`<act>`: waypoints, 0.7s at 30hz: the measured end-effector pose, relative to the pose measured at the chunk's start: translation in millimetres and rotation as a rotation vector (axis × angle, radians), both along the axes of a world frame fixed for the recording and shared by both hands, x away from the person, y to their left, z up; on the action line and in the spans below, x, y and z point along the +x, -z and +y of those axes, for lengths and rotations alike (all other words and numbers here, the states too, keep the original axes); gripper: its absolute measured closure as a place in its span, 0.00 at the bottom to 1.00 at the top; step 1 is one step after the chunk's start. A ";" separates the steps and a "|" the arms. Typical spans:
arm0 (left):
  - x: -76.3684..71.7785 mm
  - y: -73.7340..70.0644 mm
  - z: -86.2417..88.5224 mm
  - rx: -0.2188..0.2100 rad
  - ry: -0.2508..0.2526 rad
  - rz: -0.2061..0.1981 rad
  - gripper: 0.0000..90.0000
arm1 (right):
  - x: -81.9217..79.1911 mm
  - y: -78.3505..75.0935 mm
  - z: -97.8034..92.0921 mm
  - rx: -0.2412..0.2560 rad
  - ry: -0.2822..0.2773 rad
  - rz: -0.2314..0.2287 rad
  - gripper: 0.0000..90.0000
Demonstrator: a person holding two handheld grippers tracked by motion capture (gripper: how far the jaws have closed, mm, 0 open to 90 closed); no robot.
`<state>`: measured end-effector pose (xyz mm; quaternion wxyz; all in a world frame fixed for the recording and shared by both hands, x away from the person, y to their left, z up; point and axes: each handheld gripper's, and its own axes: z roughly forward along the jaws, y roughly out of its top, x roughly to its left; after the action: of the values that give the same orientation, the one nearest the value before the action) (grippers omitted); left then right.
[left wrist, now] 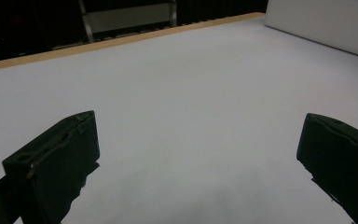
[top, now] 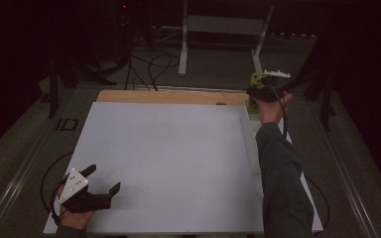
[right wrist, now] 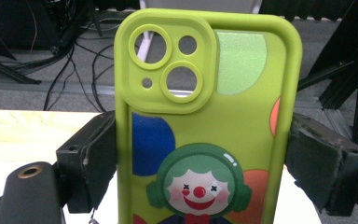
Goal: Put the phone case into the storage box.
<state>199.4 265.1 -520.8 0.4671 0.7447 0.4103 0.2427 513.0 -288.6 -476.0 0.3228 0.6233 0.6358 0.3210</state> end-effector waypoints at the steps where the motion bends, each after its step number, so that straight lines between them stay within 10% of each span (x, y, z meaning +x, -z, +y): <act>1: 0.0 0.0 -0.1 0.000 0.000 0.000 0.00 | -0.3 1.5 -0.7 0.003 0.004 0.003 0.17; 21: 0.3 0.1 -0.6 0.001 0.001 0.001 0.00 | 0.4 6.3 -3.3 0.010 -0.001 0.027 0.17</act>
<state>199.7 264.5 -521.0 0.4666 0.7453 0.4099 0.2424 513.4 -291.9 -482.2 0.3111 0.6289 0.6387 0.3160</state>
